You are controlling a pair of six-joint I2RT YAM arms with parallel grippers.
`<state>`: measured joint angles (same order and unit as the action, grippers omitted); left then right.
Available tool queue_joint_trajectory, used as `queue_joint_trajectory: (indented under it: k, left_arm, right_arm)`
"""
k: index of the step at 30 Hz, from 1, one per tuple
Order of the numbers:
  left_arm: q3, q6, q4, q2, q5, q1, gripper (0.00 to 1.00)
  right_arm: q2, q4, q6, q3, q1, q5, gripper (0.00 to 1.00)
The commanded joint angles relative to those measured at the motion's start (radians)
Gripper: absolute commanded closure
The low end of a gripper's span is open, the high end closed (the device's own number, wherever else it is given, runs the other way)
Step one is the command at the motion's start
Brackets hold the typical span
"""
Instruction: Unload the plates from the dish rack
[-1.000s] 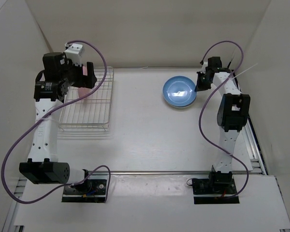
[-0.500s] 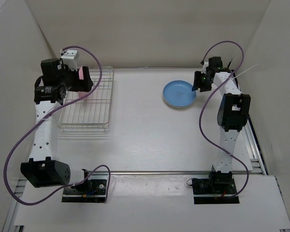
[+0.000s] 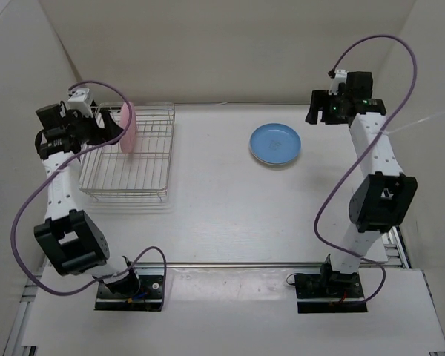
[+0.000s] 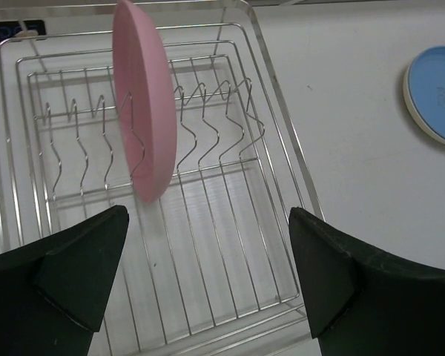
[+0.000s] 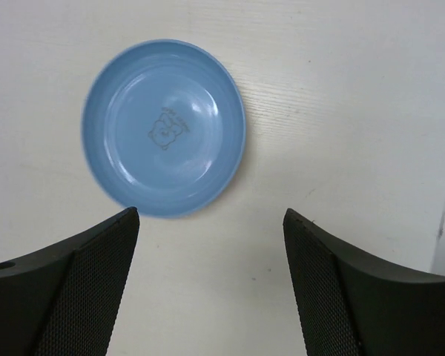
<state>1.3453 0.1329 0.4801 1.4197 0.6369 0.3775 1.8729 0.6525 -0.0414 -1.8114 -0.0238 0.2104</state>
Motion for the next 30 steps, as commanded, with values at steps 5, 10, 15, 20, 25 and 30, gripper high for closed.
queue_joint_trajectory:
  k: [5, 10, 15, 20, 25, 30]
  left_arm:
    - [0.229, 0.076, -0.065, 0.288, 0.265, 0.012, 0.0]
    - [0.351, 0.041, -0.072, 0.433, 0.284, 0.012, 0.01]
    - [0.406, 0.008, -0.081, 0.495, 0.279, 0.012, 0.08]
    - [0.407, -0.004, -0.09, 0.53, 0.31, 0.012, 0.27]
    - [0.407, -0.004, -0.048, 0.565, 0.32, 0.012, 0.31]
    - [0.417, -0.004, -0.038, 0.587, 0.32, 0.012, 0.31]
  right_arm:
    - [-0.202, 0.015, -0.075, 0.159, -0.015, 0.124, 0.18]
    - [-0.287, 0.015, -0.066, 0.236, -0.015, 0.182, 0.2]
    - [-0.322, 0.015, -0.066, 0.262, -0.015, 0.182, 0.2]
    - [-0.322, 0.015, -0.066, 0.262, -0.005, 0.182, 0.21]
    - [-0.322, 0.015, -0.066, 0.262, -0.005, 0.182, 0.21]
    - [-0.322, 0.015, -0.066, 0.262, -0.005, 0.182, 0.22]
